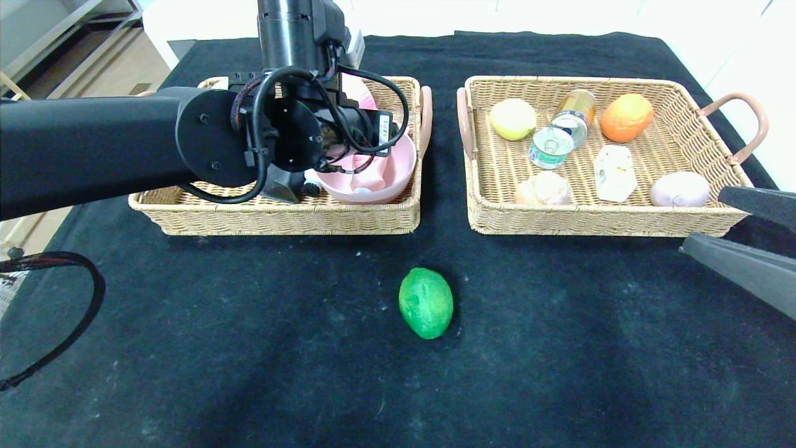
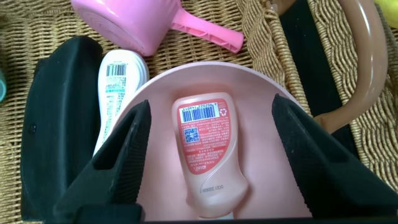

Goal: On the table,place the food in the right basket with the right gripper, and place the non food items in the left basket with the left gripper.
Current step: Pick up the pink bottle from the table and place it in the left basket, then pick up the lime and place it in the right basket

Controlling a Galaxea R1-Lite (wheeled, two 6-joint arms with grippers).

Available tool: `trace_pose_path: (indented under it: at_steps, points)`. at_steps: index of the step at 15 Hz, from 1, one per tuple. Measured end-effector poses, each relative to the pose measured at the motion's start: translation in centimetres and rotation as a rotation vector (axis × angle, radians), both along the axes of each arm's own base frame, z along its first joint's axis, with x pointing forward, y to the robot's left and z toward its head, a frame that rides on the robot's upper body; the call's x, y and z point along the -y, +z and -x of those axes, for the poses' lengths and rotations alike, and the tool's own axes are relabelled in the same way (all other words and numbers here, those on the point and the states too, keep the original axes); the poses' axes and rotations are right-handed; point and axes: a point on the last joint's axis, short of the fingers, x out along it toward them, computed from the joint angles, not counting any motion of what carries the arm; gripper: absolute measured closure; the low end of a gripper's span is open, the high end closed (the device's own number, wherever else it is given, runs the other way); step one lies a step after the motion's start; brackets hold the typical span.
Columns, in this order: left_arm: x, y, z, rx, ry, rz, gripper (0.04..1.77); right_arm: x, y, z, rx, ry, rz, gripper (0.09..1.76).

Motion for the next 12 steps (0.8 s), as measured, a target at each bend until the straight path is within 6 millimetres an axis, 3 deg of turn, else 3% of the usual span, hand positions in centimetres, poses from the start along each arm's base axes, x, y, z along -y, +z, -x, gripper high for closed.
trace_pose_path:
  at_steps: [6,12]
  points:
    - [0.2,1.0,3.4,-0.020,-0.056,-0.035,0.23,-0.1,-0.2,-0.2,-0.010,0.000,0.003,0.14]
    - [-2.9,1.0,9.5,-0.068,-0.226,-0.078,0.16,-0.4,-0.8,-1.2,-0.045,-0.006,0.015,0.14]
